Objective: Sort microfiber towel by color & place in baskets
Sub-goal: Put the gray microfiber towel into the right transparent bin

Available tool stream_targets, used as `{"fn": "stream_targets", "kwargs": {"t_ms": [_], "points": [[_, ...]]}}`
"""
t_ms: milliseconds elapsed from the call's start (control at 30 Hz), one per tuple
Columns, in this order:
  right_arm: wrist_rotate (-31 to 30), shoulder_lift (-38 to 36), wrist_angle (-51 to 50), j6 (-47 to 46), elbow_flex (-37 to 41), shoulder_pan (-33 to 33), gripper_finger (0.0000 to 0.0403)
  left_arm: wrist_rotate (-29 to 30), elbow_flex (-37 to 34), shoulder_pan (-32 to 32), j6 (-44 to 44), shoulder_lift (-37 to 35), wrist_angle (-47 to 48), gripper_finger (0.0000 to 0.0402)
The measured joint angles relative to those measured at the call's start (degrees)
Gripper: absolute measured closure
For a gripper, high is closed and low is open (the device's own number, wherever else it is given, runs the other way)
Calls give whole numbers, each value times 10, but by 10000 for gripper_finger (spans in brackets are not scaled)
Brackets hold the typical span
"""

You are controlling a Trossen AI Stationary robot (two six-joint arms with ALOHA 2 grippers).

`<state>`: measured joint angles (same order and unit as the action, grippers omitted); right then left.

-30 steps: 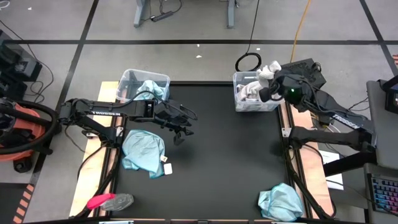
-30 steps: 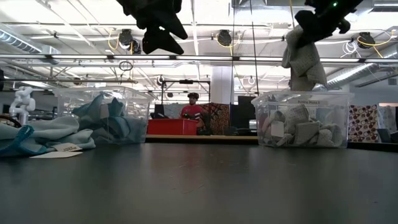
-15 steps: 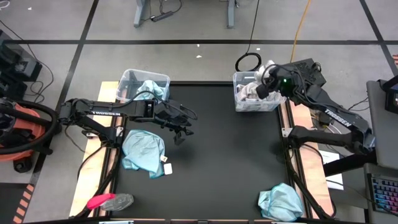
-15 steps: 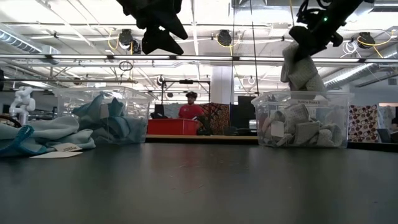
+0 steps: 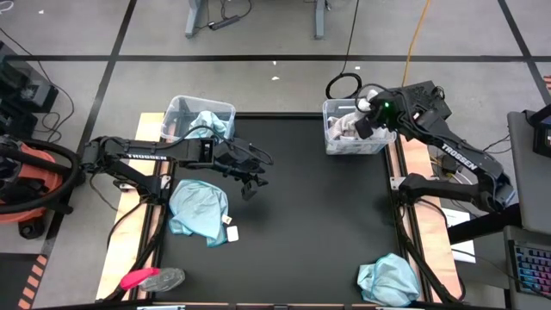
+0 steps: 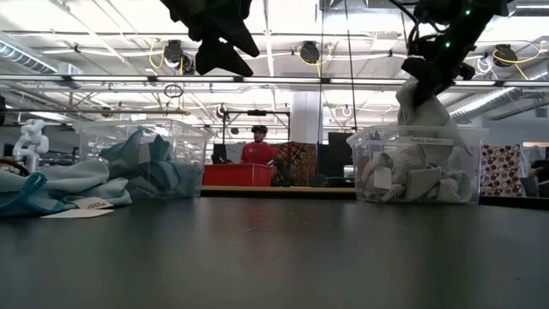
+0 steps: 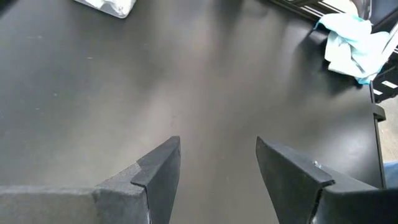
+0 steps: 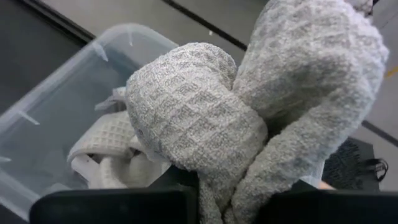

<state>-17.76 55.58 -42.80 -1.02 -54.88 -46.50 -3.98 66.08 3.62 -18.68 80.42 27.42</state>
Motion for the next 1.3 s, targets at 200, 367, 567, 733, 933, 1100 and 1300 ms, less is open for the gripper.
{"fn": "stream_targets", "kwargs": {"t_ms": [200,367,567,733,933,1100,1300], "points": [[31,27,-7,2,0,-22,353,0,0,0,5,0,0,185],[55,50,-10,2,0,-35,353,0,0,0,5,0,0,185],[75,77,-22,6,0,-44,353,0,0,1,5,0,1,185],[78,97,-34,10,0,-46,352,0,0,1,10,0,1,185],[79,119,-39,15,0,-46,352,0,0,1,10,0,1,185],[83,140,-41,21,0,-46,352,0,0,1,11,0,1,185],[93,182,-56,24,0,-49,352,0,0,1,15,0,1,185]]}}
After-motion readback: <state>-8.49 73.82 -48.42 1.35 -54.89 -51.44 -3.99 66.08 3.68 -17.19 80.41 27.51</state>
